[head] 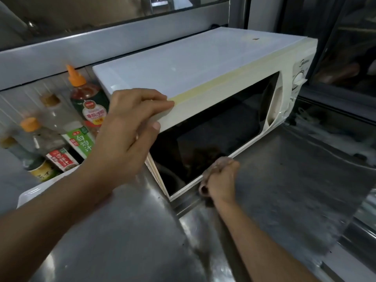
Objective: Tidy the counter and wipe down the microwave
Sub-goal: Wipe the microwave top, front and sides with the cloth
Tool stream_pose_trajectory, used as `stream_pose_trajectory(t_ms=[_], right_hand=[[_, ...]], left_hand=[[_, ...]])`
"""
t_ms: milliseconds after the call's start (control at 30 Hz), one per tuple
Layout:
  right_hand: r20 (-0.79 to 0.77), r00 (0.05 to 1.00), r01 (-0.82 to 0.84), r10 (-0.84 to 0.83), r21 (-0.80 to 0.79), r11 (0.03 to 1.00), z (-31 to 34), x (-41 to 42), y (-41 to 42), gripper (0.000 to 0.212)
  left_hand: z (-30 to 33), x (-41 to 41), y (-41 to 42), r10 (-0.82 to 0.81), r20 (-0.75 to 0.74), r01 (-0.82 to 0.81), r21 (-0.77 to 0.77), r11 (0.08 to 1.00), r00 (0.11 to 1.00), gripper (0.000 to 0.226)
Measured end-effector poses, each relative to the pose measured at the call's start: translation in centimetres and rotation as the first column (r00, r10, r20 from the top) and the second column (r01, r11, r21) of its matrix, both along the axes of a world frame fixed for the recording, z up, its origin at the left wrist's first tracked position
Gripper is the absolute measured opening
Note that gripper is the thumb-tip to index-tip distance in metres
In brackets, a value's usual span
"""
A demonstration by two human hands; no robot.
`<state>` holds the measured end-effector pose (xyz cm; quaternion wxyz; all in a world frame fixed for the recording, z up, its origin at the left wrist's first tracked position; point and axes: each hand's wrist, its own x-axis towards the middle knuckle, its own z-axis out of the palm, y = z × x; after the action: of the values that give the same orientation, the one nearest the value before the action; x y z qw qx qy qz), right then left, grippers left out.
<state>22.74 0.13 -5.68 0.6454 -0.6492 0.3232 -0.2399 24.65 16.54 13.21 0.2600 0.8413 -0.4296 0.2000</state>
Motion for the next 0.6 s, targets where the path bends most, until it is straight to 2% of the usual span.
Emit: stream_pose_trajectory(t_ms=[67, 167, 333, 467, 600], right_hand=[[0.003, 0.999, 0.041, -0.041, 0.004, 0.999, 0.2, 0.9, -2.2, 0.023], [-0.004, 0.996, 0.089, -0.089, 0.063, 0.994, 0.0, 1.9, -4.1, 0.028], [-0.032, 0.997, 0.077, -0.073, 0.14, 0.987, 0.1, 0.9, -0.1, 0.024], [-0.065, 0.998, -0.012, 0.016, 0.073, 0.997, 0.4, -1.2, 5.6, 0.023], [-0.136, 0.988, -0.082, 0.072, -0.074, 0.994, 0.9, -2.2, 8.6, 0.036]], left_hand=[[-0.5, -0.2, 0.9, 0.029, 0.003, -0.029, -0.058, 0.998, 1.0, 0.032], [-1.1, -0.1, 2.0, 0.034, 0.014, -0.032, -0.103, 0.994, 0.999, 0.033], [-1.7, 0.1, 2.9, -0.027, -0.083, 0.01, -0.191, 0.982, 0.996, 0.044], [-1.6, 0.4, 3.3, -0.051, -0.145, 0.025, -0.175, 0.984, 0.988, 0.053], [-0.9, 0.5, 3.5, -0.079, -0.159, 0.06, -0.121, 0.991, 0.984, 0.062]])
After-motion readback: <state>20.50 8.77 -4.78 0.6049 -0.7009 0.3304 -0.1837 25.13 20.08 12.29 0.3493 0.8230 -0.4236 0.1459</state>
